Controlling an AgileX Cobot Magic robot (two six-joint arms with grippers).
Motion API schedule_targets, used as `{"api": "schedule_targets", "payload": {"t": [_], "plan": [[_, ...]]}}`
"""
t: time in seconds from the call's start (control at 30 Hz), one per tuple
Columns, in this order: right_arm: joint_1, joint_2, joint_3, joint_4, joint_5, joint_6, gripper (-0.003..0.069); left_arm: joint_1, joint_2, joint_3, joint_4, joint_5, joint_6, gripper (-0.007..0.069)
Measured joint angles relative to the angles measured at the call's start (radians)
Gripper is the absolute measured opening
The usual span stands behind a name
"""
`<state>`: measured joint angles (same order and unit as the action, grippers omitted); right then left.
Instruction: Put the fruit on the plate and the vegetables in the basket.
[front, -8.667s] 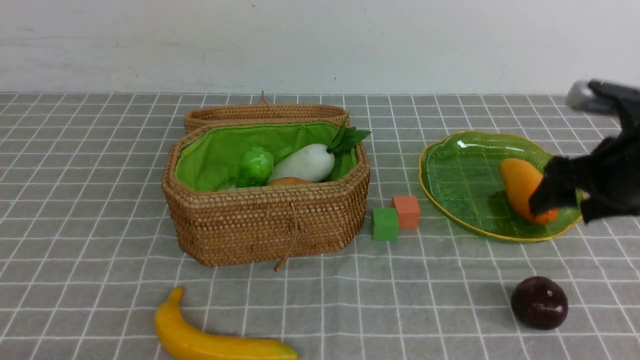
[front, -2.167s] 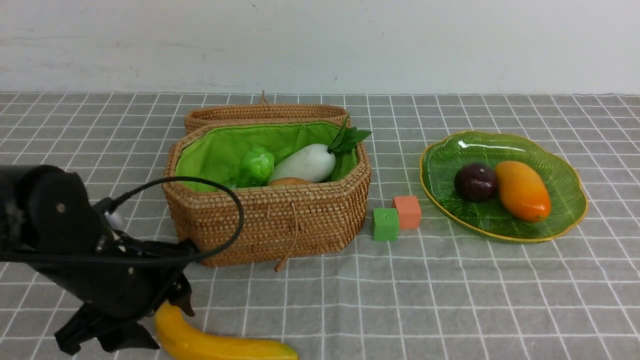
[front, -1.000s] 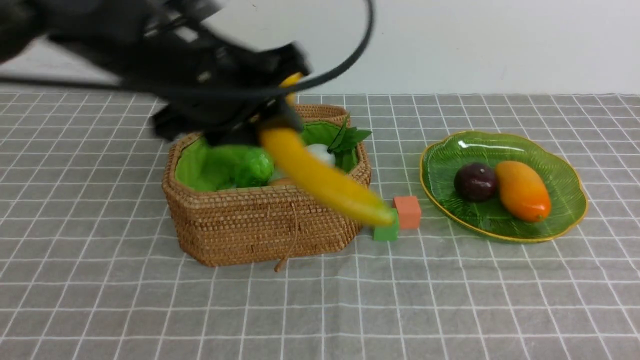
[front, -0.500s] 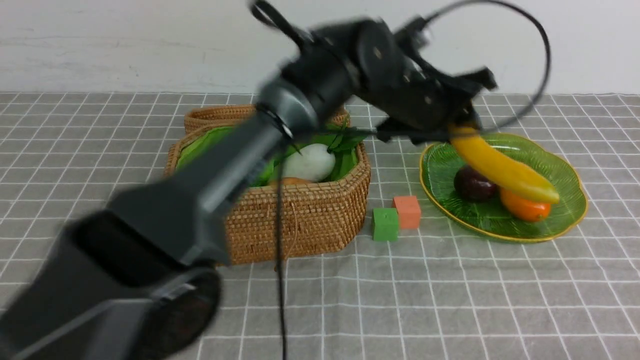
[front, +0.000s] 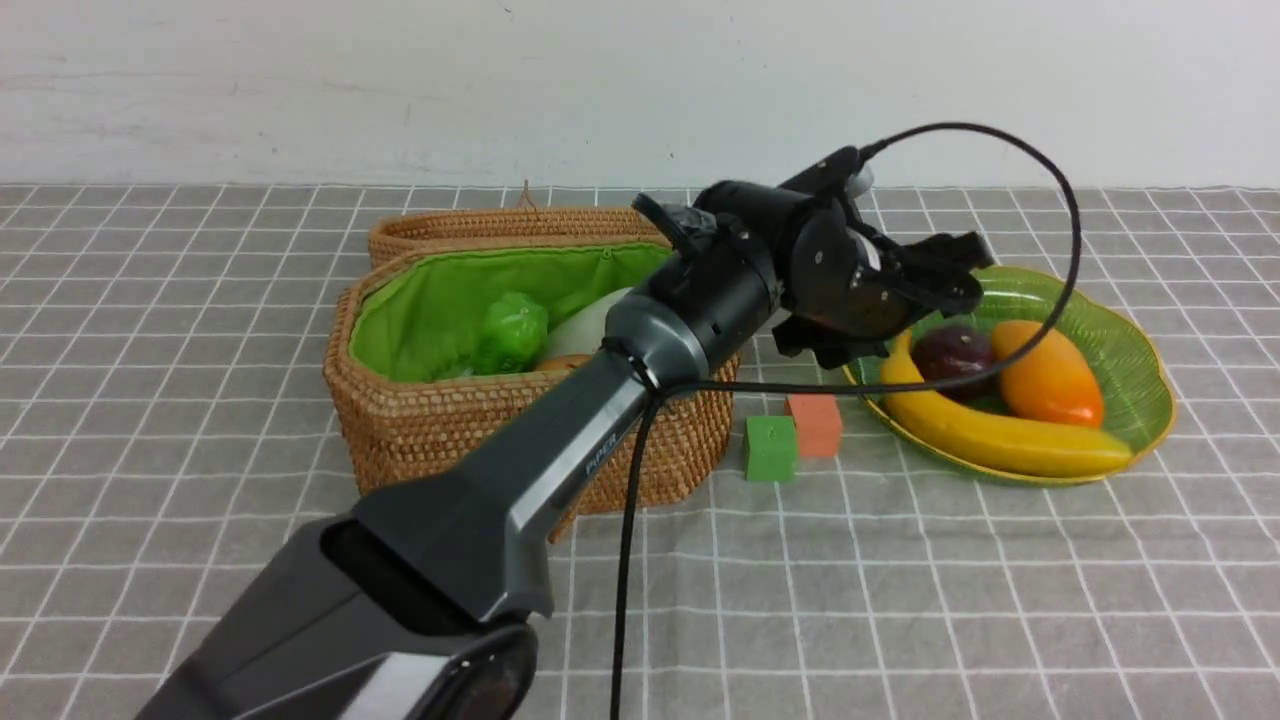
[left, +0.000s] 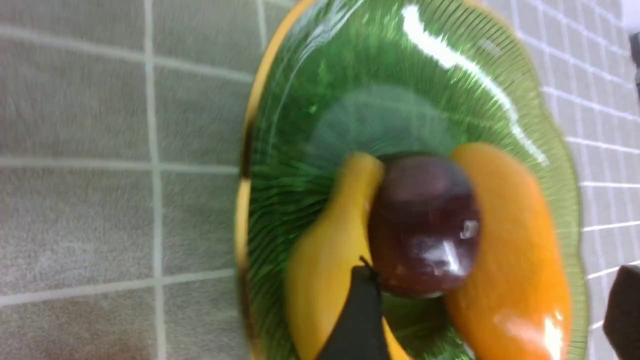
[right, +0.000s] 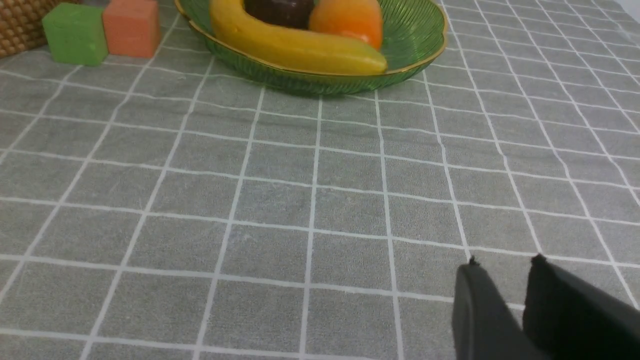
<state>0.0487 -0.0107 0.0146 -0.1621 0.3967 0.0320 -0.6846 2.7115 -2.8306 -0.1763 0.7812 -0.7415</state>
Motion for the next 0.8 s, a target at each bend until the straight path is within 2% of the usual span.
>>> {"api": "schedule_targets", "payload": {"t": [0.2,0.23,0.3,0.37,0.43,0.47,0.5,0.63,0.67,0.77,0.8], "plan": [[0.000,0.000,0.000,-0.015,0.001,0.000,0.0162,0.000,-0.150,0.000,0.019,0.155,0.168,0.0582],[0.000,0.000,0.000,-0.015,0.001,0.000,0.0163,0.000,-0.238,0.000,0.055,0.245,0.240,0.0554],[0.000,0.000,0.000,-0.016,0.001,0.000,0.0165,0.000,-0.292,0.000,0.085,0.302,0.283,0.0533],[0.000,0.000,0.000,-0.019,0.001,0.000,0.0168,0.000,-0.444,-0.006,0.195,0.439,0.377,0.0443],[0.000,0.000,0.000,-0.021,0.001,0.000,0.0171,0.000,-0.544,0.013,0.250,0.454,0.400,0.0353],[0.000,0.000,0.000,-0.021,0.001,0.000,0.0172,0.000,-0.544,0.013,0.254,0.454,0.401,0.0342],[0.000,0.000,0.000,-0.023,0.001,0.000,0.0174,0.001,-0.638,0.040,0.274,0.454,0.409,0.0254],[0.000,0.000,0.000,-0.023,0.001,0.000,0.0181,-0.005,-0.905,0.218,0.268,0.454,0.428,0.0001],[0.000,0.000,0.000,-0.023,0.001,0.000,0.0182,-0.006,-0.919,0.231,0.268,0.454,0.428,-0.0004],[0.000,0.000,0.000,-0.023,0.001,0.000,0.0187,-0.011,-1.222,0.558,0.260,0.454,0.432,-0.0013],[0.000,0.000,0.000,-0.023,0.001,0.000,0.0188,-0.011,-1.238,0.580,0.259,0.454,0.432,-0.0013]]}}
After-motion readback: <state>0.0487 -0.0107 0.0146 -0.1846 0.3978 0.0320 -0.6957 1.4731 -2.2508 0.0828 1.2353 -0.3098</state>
